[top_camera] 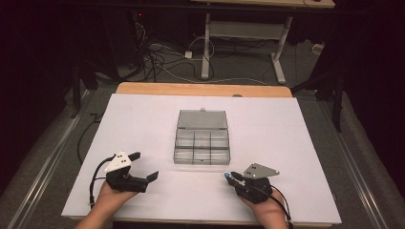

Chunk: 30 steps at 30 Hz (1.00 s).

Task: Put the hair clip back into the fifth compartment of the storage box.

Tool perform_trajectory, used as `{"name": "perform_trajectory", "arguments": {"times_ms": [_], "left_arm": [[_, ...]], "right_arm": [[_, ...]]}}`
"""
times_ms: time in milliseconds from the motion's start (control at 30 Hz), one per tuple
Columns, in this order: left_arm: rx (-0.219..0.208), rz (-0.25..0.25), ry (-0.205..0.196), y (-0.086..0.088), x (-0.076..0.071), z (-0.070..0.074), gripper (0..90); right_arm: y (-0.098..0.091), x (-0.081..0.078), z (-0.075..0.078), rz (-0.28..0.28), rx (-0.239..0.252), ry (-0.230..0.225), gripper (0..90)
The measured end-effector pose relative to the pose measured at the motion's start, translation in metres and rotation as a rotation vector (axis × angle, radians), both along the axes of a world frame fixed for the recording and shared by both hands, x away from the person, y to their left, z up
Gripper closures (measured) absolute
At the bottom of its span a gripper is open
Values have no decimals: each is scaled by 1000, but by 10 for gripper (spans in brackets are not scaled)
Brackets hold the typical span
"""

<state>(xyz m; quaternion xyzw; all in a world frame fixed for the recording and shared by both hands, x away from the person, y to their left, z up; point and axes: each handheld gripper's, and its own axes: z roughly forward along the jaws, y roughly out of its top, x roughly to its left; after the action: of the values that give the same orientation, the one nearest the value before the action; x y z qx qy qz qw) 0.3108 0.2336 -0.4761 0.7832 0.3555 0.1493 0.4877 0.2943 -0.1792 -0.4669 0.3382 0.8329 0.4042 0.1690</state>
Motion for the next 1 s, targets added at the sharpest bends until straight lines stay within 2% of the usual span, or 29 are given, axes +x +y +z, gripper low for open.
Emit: {"name": "perform_trajectory", "arguments": {"times_ms": [333,533,800,1000], "left_arm": [[17,6,-1,2,-1,-2,0],[11,36,2,10,-2,-2,0],[21,34,5,13,-8,-3,0],[11,44,9,16,-10,-3,0]], "right_arm": [[11,1,0,32,-3,4,733],[16,4,1,49,5,1,733],[24,7,4,71,7,-9,733],[24,12,6,71,22,-13,733]]}}
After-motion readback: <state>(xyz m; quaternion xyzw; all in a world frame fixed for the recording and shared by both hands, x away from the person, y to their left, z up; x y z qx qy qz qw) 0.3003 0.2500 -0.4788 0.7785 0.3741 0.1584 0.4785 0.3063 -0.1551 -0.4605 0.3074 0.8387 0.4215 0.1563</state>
